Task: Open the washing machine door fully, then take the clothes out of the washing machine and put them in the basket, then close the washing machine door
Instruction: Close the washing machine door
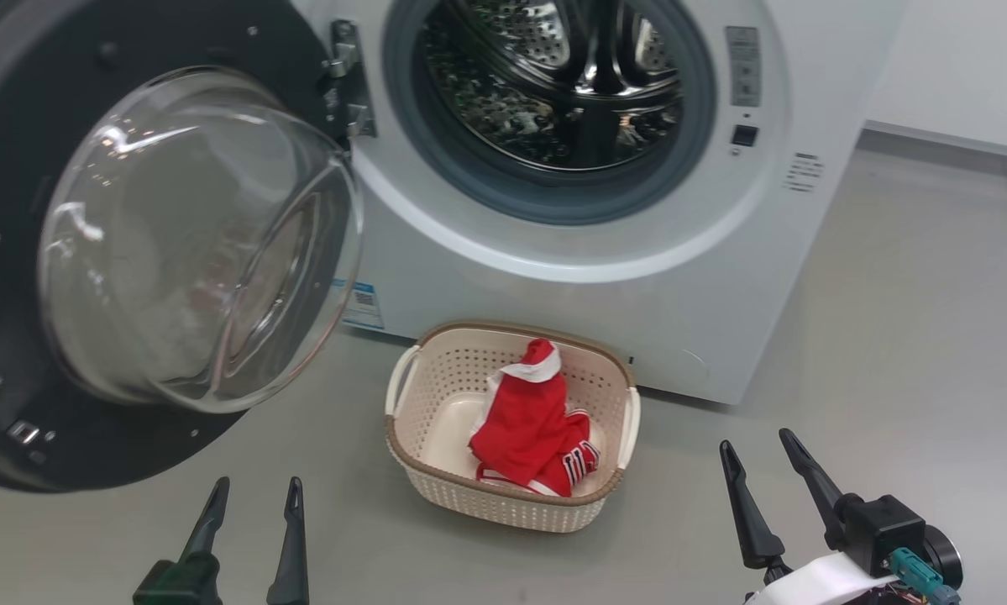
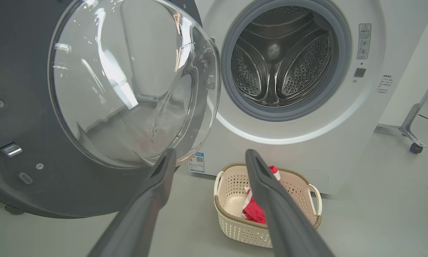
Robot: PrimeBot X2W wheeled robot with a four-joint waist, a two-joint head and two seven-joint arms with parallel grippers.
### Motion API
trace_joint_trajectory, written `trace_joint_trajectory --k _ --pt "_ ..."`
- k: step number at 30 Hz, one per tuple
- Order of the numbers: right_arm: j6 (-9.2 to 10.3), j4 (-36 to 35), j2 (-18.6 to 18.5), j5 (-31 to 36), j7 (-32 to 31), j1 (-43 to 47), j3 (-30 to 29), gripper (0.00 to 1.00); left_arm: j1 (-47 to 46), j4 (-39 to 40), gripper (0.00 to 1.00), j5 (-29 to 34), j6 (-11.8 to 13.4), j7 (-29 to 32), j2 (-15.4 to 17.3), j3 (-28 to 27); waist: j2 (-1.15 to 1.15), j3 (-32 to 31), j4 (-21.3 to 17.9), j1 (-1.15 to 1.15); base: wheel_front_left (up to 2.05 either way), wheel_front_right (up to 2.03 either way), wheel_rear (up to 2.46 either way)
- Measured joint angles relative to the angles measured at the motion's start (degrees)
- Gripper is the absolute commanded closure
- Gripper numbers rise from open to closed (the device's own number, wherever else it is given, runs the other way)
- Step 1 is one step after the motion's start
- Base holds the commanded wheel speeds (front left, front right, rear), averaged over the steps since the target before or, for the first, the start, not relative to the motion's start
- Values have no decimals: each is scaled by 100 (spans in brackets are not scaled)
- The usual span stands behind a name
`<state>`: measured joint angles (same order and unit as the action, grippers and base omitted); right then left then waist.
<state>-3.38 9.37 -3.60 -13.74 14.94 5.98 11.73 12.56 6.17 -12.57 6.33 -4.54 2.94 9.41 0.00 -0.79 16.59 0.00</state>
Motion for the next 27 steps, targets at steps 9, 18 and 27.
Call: trace_joint_trajectory --k 9,18,27 --pt "-1 -11 3 0 0 34 53 0 0 -8 0 -1 0 0 0 -53 0 -5 692 0 0 0 0" --pt "-2 -8 10 1 -13 40 202 0 1 -19 0 -5 1 -2 -1 -154 0 -26 1175 0 0 0 0" --pt "-8 7 16 1 -51 38 310 0 3 -13 0 -21 45 -34 -2 -258 0 -25 1292 0 0 0 0"
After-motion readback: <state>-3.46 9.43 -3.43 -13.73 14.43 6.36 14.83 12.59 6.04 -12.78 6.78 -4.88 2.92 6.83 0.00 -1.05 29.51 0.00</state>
